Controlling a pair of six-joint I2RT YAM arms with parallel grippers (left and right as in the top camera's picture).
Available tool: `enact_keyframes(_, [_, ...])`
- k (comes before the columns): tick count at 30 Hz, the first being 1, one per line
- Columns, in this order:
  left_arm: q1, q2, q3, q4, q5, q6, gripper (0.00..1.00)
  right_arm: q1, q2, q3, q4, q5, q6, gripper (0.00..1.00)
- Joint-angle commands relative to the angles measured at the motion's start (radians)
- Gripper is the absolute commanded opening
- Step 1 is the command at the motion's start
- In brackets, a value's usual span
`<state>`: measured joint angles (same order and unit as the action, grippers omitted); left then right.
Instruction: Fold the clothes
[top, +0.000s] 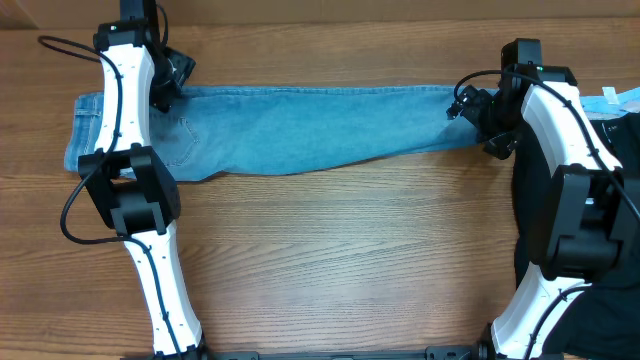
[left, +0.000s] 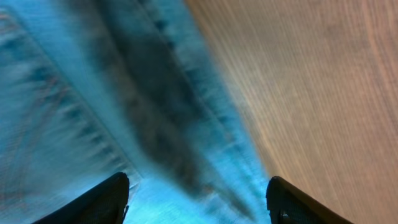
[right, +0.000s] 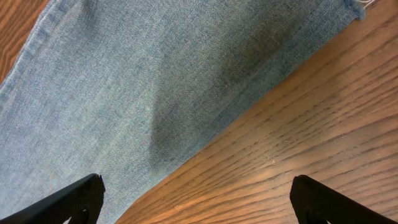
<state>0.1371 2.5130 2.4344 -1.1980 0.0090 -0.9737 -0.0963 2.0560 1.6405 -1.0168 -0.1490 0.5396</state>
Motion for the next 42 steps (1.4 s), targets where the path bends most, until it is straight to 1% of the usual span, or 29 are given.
enact_keyframes(1, [-0.017,-0.026,0.143,-0.137,-0.151,0.003,0.82,0.003,0.001,-0.003,0.002,0.01,0.004,1.0])
enact_keyframes(3, [-0.036,-0.021,0.153,-0.162,-0.19,0.009,0.81,0.003,0.001,-0.003,0.002,0.01,0.004,1.0])
enact_keyframes(4, [-0.042,-0.017,0.138,-0.154,-0.209,0.008,0.77,0.003,0.001,-0.003,0.002,0.01,0.004,1.0])
enact_keyframes(5, [-0.049,-0.006,0.102,-0.127,-0.228,0.008,0.7,0.003,0.001,-0.003,0.002,0.01,0.004,1.0])
enact_keyframes(6, [-0.052,-0.001,0.068,-0.095,-0.229,0.008,0.68,0.003,0.001,-0.003,0.002,0.01,0.004,1.0])
enact_keyframes(7, [-0.051,0.0,0.035,-0.061,-0.229,0.002,0.63,0.003,0.001,-0.003,0.002,0.01,0.004,1.0])
enact_keyframes(8, [-0.045,0.0,0.016,-0.031,-0.229,-0.011,0.55,0.003,0.001,-0.003,0.002,0.01,0.004,1.0])
enact_keyframes(9, [-0.04,0.0,0.014,-0.006,-0.229,-0.011,0.49,0.003,0.001,-0.003,0.002,0.01,0.004,1.0])
enact_keyframes(11, [-0.031,0.0,0.014,0.0,-0.226,-0.018,0.5,0.003,0.001,-0.003,0.002,0.01,0.004,1.0])
enact_keyframes(13, [-0.031,0.0,0.008,-0.02,-0.246,-0.024,0.57,0.003,0.001,-0.003,0.002,0.01,0.003,1.0])
enact_keyframes(15, [-0.031,0.0,-0.02,-0.021,-0.249,-0.045,0.6,0.003,0.001,-0.003,0.002,0.01,0.003,1.0])
enact_keyframes(18, [-0.03,0.001,-0.096,0.017,-0.256,-0.052,0.61,0.003,0.001,-0.003,0.002,0.01,0.004,1.0])
enact_keyframes(19, [-0.029,0.001,-0.112,0.034,-0.255,-0.052,0.59,0.003,0.001,-0.003,0.002,0.01,0.004,1.0])
enact_keyframes(20, [-0.029,0.001,-0.114,0.05,-0.253,-0.051,0.51,0.003,0.001,-0.003,0.002,0.01,0.004,1.0])
enact_keyframes(21, [-0.026,-0.001,-0.111,0.06,-0.252,-0.05,0.37,0.003,0.001,-0.003,0.002,0.01,0.004,1.0])
enact_keyframes(23, [-0.017,-0.001,-0.107,0.076,-0.251,-0.033,0.19,0.003,0.001,-0.003,0.002,0.01,0.004,1.0])
enact_keyframes(25, [-0.011,-0.001,-0.107,0.072,-0.252,-0.032,0.12,0.003,0.001,-0.003,0.002,0.01,0.004,1.0])
enact_keyframes(26, [-0.011,-0.001,-0.107,0.07,-0.251,-0.024,0.15,0.003,0.001,-0.003,0.002,0.01,0.004,1.0])
enact_keyframes(27, [-0.011,-0.001,-0.107,0.064,-0.251,-0.024,0.19,0.003,0.001,-0.003,0.002,0.01,0.004,1.0])
enact_keyframes(28, [-0.011,-0.001,-0.107,0.06,-0.251,-0.025,0.18,0.003,0.001,-0.003,0.002,0.01,0.004,1.0])
enact_keyframes(29, [-0.011,0.0,-0.107,0.059,-0.251,-0.025,0.14,0.003,0.001,-0.003,0.002,0.01,0.003,1.0])
enact_keyframes(30, [-0.011,0.0,-0.107,0.075,-0.248,-0.029,0.04,0.003,0.001,-0.003,0.002,0.01,0.004,1.0])
enact_keyframes(31, [-0.011,0.0,-0.107,0.095,-0.241,-0.027,0.04,0.003,0.001,-0.003,0.002,0.01,0.004,1.0])
enact_keyframes(32, [-0.011,-0.005,-0.083,0.123,-0.214,0.015,0.04,0.003,0.001,-0.003,0.002,0.01,0.003,1.0])
enact_keyframes(33, [-0.009,-0.006,-0.032,0.114,-0.219,0.037,0.04,0.003,0.001,-0.003,0.002,0.01,0.004,1.0])
enact_keyframes(35, [0.001,-0.005,0.074,0.076,-0.226,0.039,0.04,0.003,0.001,-0.003,0.002,0.01,0.004,1.0])
enact_keyframes(36, [0.003,-0.006,0.087,0.075,-0.226,0.039,0.04,0.003,0.001,-0.003,0.002,0.01,0.004,1.0])
enact_keyframes(39, [-0.003,0.015,0.049,0.118,-0.229,0.039,0.04,0.003,0.001,-0.003,0.002,0.01,0.004,1.0])
enact_keyframes(42, [-0.008,0.108,0.04,0.178,-0.23,0.039,0.04,0.003,0.001,-0.003,0.002,0.01,0.003,1.0])
